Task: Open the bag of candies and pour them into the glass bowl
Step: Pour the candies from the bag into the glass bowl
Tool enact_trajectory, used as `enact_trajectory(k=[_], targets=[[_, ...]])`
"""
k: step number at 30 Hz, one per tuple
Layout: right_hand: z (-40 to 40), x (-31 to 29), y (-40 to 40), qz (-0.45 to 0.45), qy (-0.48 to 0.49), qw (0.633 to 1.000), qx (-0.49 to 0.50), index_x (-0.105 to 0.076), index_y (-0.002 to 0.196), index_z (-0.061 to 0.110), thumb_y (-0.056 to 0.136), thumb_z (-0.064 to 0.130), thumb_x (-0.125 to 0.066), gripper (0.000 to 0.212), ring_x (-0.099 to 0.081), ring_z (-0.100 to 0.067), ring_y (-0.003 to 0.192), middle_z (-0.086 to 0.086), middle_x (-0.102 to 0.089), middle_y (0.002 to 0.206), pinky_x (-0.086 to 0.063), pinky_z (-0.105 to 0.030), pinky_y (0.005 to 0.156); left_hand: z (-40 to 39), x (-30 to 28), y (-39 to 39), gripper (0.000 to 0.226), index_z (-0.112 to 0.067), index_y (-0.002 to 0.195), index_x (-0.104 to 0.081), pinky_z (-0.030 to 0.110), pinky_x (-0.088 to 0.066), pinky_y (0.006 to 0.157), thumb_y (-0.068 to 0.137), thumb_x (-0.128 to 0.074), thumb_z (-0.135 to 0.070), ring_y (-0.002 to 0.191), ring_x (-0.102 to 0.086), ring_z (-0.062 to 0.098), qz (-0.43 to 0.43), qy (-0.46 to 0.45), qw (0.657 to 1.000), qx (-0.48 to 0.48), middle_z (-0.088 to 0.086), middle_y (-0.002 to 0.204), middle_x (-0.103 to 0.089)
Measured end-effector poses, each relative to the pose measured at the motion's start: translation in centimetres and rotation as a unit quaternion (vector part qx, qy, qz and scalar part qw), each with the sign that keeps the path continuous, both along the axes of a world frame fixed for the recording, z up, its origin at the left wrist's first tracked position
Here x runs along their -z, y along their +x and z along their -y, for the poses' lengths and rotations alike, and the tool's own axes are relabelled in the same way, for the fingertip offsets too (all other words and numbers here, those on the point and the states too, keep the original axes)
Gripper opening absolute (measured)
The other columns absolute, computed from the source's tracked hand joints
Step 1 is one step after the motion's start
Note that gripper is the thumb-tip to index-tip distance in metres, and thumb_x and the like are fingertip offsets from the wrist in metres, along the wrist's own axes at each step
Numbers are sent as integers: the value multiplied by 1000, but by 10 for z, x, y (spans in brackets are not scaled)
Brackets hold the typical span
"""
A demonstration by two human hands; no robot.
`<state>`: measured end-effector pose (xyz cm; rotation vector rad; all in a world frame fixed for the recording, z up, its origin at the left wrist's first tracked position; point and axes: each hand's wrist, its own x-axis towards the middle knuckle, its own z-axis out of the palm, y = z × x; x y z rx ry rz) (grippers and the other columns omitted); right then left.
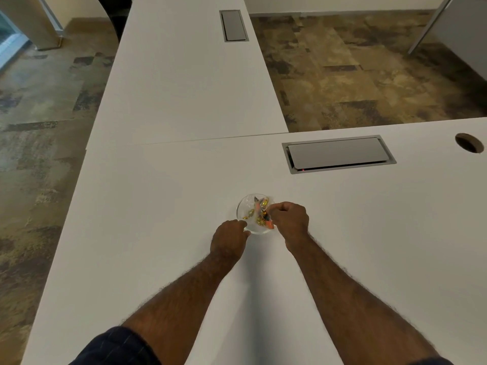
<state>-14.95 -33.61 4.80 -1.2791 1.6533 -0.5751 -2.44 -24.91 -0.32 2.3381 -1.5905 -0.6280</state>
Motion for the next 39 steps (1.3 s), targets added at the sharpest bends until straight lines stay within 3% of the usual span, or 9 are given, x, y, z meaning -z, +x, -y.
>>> enact_trajectory(k=[7,12,20,28,31,33,35,37,39], targets=[[7,-21,2,-57,1,997,-60,-76,89,7,78,12,-72,13,-72,-24,80,-9,-76,87,-61,-39,78,1,-4,-2,38,-17,127,-59,35,-45,95,95,-52,-36,113,-59,24,3,7,1000,1,5,124,-67],[12,-39,1,-8,12,1000,-24,-75,92,2,81,12,-75,16,-72,-21,67,-9,-74,79,-62,-40,77,0,-5,-3,38,-16,128,-58,36,-45,97,96,-51,-35,115,-57,24,7,14,1000,8,6,127,-65],[21,-67,-1,82,37,996,2,-73,91,0,80,5,-74,12,-70,-21,66,-12,-72,78,-62,-38,78,-2,-11,-5,39,-14,131,-55,35,-46,97,96,-52,-31,117,-57,24,9,14,1000,11,8,128,-64],[-2,-72,-12,162,14,985,62,-72,85,8,82,4,-70,5,-69,-19,68,-9,-72,84,-61,-30,68,-18,-26,-6,40,-12,130,-56,35,-47,93,94,-55,-29,113,-60,27,-50,-29,996,-73,11,122,-67],[-27,-67,-17,284,57,953,88,-66,82,7,81,-4,-68,11,-65,-22,70,-11,-68,81,-56,-27,63,-25,-44,-8,28,-11,102,-68,34,-51,84,98,-46,-27,101,-66,33,-240,-94,945,-202,11,103,-73],[-47,-58,-17,343,92,931,88,-62,80,7,81,-9,-65,16,-63,-22,69,-11,-66,76,-55,-28,63,-31,-57,-11,32,-15,99,-66,41,-55,86,99,-44,-38,95,-68,31,-445,-113,832,-310,10,98,-73],[-69,-48,-17,378,130,913,83,-59,77,6,82,-12,-62,19,-65,-19,64,-9,-67,69,-56,-25,60,-44,-65,-9,38,-16,104,-62,40,-57,83,97,-42,-47,91,-70,28,-536,-122,760,-346,8,98,-73],[-90,-38,-18,392,169,902,63,-59,78,4,83,-13,-61,18,-66,-19,63,-11,-68,69,-58,-24,60,-55,-69,-7,35,-14,107,-62,38,-57,81,97,-46,-44,90,-70,26,-556,-131,742,-351,7,99,-74],[-106,-24,-20,390,207,896,42,-60,81,2,82,-11,-65,14,-67,-22,68,-15,-68,73,-59,-26,64,-65,-65,-3,23,-12,105,-65,36,-57,78,96,-54,-30,86,-71,23,-540,-131,753,-353,7,98,-75]])
